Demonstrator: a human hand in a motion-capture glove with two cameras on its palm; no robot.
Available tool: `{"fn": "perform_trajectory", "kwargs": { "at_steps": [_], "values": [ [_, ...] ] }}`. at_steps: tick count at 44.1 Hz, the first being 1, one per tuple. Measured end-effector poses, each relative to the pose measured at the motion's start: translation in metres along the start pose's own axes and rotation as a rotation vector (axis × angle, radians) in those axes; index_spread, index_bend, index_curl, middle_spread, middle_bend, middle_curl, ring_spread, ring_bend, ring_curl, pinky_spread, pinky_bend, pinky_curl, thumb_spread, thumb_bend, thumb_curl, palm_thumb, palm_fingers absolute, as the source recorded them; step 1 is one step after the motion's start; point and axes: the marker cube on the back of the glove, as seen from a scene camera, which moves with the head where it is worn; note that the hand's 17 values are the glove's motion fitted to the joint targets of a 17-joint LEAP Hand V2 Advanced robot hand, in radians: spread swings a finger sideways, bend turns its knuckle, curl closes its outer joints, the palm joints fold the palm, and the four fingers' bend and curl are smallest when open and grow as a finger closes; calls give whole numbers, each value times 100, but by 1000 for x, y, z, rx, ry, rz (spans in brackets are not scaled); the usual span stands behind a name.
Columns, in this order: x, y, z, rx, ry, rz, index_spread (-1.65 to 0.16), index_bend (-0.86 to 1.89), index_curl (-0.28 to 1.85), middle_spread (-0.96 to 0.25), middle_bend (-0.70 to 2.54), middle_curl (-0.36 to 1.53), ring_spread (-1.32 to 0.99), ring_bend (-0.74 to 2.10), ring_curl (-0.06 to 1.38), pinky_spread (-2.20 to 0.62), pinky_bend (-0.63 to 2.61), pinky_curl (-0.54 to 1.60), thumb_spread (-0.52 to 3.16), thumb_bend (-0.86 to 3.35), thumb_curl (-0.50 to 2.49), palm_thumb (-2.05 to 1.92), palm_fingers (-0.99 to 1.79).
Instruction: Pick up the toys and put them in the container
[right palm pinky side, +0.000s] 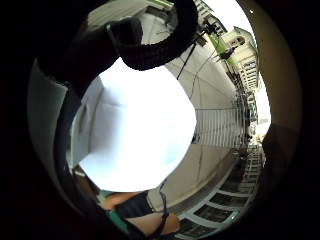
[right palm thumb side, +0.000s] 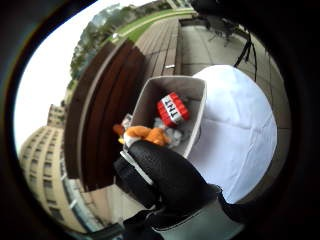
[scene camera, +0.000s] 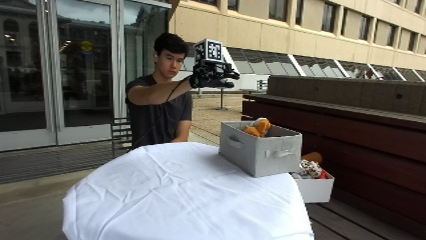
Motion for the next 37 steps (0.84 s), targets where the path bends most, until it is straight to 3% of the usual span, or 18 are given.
{"fn": "perform_trajectory", "kwargs": {
  "at_steps": [6, 15, 21, 24, 29, 34, 37],
  "values": [
    [75, 13, 12, 1, 31, 76, -34, 22, 25, -1, 17, 44, -3, 43, 25, -2, 119, 37, 104, -11, 31, -15, -14],
    [134, 28, 47, 10, 78, 149, -34, 18, 28, -2, 16, 40, -3, 33, 23, 1, 109, 33, 102, -11, 25, -15, -11],
    [130, 53, 50, -184, 53, 421, -34, 17, 30, -3, 15, 38, -3, 29, 23, 2, 105, 32, 102, -10, 22, -14, -10],
    [145, 52, 61, -88, 47, 269, -34, 17, 30, -3, 15, 37, -3, 28, 23, 2, 104, 32, 102, -10, 21, -14, -9],
    [149, 59, 67, -130, 37, 357, -35, 18, 32, -4, 15, 36, -3, 28, 24, 2, 101, 31, 102, -10, 19, -14, -7],
    [168, 56, 79, -36, 37, 181, -35, 18, 33, -4, 16, 35, -4, 28, 25, 3, 99, 31, 103, -10, 18, -13, -6],
    [175, 57, 82, -26, 29, 157, -35, 18, 33, -4, 16, 34, -4, 28, 25, 3, 98, 30, 103, -9, 17, -13, -5]
  ]
}}
